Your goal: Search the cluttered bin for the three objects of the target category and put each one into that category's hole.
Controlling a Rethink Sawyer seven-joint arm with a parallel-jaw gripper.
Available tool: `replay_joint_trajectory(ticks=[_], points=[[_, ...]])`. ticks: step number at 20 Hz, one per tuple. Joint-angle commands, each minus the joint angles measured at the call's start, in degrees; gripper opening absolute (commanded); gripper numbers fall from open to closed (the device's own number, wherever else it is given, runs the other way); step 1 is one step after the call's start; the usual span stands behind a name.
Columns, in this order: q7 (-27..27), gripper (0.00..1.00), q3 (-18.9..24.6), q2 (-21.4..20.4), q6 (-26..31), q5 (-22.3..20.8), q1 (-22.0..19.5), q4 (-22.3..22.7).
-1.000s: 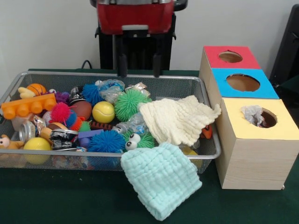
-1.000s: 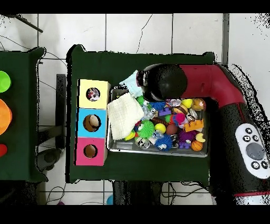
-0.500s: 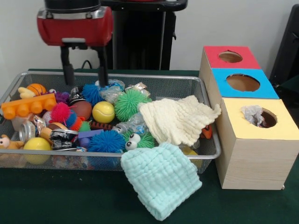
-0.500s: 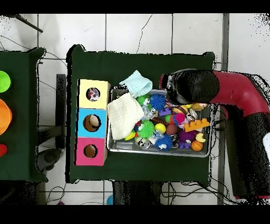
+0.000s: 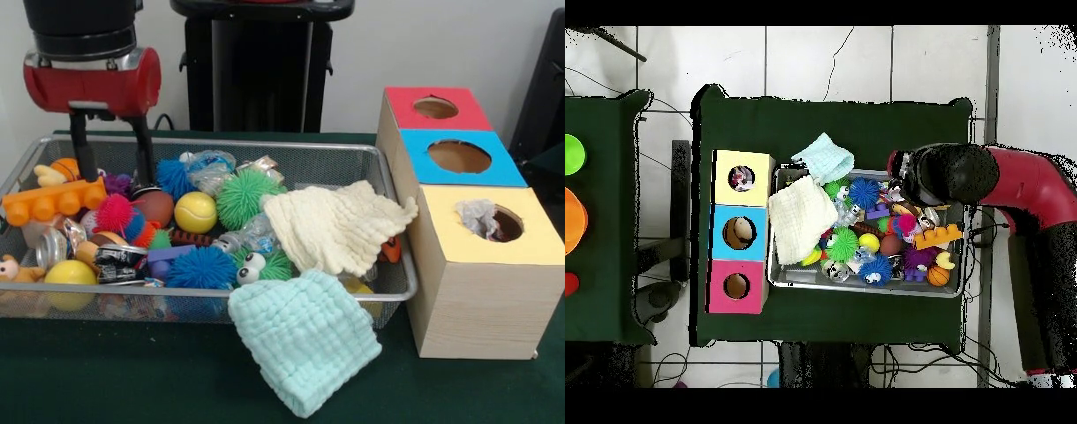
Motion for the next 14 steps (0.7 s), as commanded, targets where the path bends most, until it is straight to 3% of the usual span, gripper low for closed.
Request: replay_joint_trajectory(ticks=[1, 14], points=[[-13.2, 1.0, 0.6, 5.8, -5.4, -6.9, 0.0, -0.5], [-11.2, 1.0, 1.0, 9.8, -8.2, -9.6, 0.2, -2.4]])
